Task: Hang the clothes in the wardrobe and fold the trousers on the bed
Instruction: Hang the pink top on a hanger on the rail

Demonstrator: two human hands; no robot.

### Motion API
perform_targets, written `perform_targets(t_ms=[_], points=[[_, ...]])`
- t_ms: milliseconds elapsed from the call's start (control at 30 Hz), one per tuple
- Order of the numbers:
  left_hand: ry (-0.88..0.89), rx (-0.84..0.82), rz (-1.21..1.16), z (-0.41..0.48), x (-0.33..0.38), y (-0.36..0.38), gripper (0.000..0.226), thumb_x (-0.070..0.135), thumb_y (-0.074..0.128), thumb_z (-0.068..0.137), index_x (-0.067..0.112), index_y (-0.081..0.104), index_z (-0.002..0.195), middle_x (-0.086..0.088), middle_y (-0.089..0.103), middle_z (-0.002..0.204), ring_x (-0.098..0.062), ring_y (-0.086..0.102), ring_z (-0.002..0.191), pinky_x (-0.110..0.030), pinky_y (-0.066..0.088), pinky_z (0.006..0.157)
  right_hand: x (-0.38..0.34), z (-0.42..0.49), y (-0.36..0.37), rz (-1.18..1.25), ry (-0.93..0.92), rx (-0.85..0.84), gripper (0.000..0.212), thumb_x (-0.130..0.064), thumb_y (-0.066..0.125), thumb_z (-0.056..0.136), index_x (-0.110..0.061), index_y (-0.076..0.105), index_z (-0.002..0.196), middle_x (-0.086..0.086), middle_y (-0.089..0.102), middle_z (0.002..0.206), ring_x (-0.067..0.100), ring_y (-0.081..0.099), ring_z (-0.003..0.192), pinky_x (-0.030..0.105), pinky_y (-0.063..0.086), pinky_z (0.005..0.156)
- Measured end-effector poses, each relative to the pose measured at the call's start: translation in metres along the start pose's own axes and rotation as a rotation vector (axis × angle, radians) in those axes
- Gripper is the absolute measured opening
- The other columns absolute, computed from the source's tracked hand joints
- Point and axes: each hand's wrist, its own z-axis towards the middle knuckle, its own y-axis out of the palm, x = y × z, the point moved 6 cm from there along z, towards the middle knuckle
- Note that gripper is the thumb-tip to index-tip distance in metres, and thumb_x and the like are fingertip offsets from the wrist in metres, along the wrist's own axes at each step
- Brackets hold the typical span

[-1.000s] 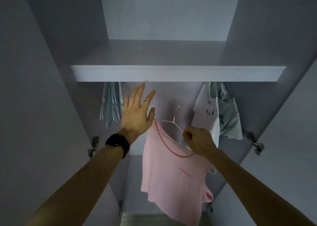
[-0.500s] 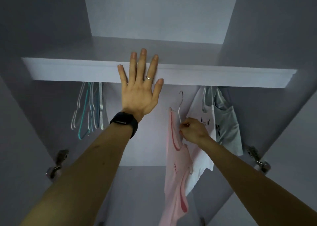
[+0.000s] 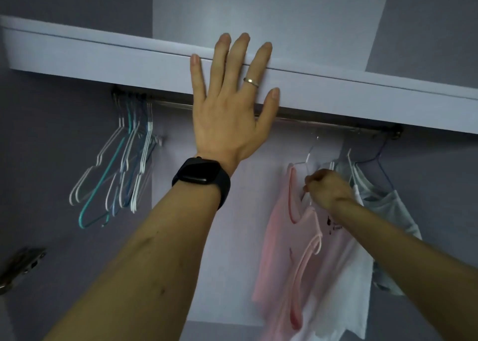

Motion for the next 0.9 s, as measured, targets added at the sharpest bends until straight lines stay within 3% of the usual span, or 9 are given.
perform_targets(t_ms=[200, 467, 600, 700, 767, 900], points=[[-0.010, 0.052, 0.025, -0.002, -0.003, 0.002, 0.059, 0.051, 0.034, 0.101, 0.027, 0.039, 0.154, -0.004, 0.035, 0.160, -0.028, 0.023, 0.152, -0.056, 0.005, 0.122, -0.018, 0.033, -0.022, -0.001, -0.005, 0.206, 0.028, -0.023, 0.053, 0.102, -0.006, 0.069, 0.117, 0.019, 0.068, 0.120, 0.040, 0.060, 0.115, 0.041, 0.049, 0.093], [-0.007, 0.115, 0.005, -0.006, -0.007, 0.003, 0.057, 0.050, 0.039, 0.100, 0.025, 0.044, 0.151, -0.005, 0.042, 0.155, -0.028, 0.029, 0.150, -0.056, 0.007, 0.121, 0.002, 0.061, -0.013, -0.130, 0.172, 0.166, 0.030, -0.018, 0.051, 0.100, 0.005, 0.064, 0.114, 0.028, 0.064, 0.123, 0.042, 0.061, 0.114, 0.038, 0.047, 0.083], [0.006, 0.138, -0.014, -0.001, -0.007, 0.004, 0.057, 0.050, 0.040, 0.100, 0.025, 0.045, 0.150, -0.006, 0.044, 0.154, -0.029, 0.030, 0.149, -0.056, 0.007, 0.121, 0.025, 0.062, -0.017, -0.091, 0.181, 0.200, 0.036, -0.029, 0.048, 0.102, -0.001, 0.067, 0.116, 0.025, 0.065, 0.124, 0.043, 0.061, 0.115, 0.042, 0.049, 0.093], [0.002, 0.140, -0.008, -0.001, -0.009, 0.005, 0.057, 0.050, 0.040, 0.100, 0.024, 0.045, 0.150, -0.006, 0.044, 0.154, -0.030, 0.030, 0.149, -0.057, 0.008, 0.120, 0.034, 0.064, -0.015, -0.159, 0.224, 0.111, 0.038, -0.024, 0.045, 0.104, 0.002, 0.064, 0.124, 0.024, 0.060, 0.135, 0.040, 0.056, 0.125, 0.040, 0.044, 0.101], [-0.004, 0.131, -0.014, -0.003, -0.009, 0.006, 0.056, 0.049, 0.040, 0.100, 0.025, 0.045, 0.151, -0.006, 0.043, 0.155, -0.029, 0.030, 0.149, -0.056, 0.007, 0.121, 0.036, 0.066, -0.017, -0.215, 0.239, 0.079, 0.040, -0.020, 0.040, 0.105, 0.002, 0.061, 0.130, 0.024, 0.056, 0.140, 0.038, 0.053, 0.129, 0.040, 0.043, 0.103], [-0.004, 0.142, -0.016, -0.002, -0.009, 0.004, 0.055, 0.048, 0.041, 0.101, 0.024, 0.046, 0.150, -0.005, 0.044, 0.154, -0.030, 0.031, 0.149, -0.057, 0.008, 0.120, 0.028, 0.065, -0.030, -0.237, 0.207, 0.093, 0.048, -0.032, 0.035, 0.108, 0.003, 0.058, 0.133, 0.026, 0.056, 0.139, 0.038, 0.055, 0.128, 0.041, 0.044, 0.103]])
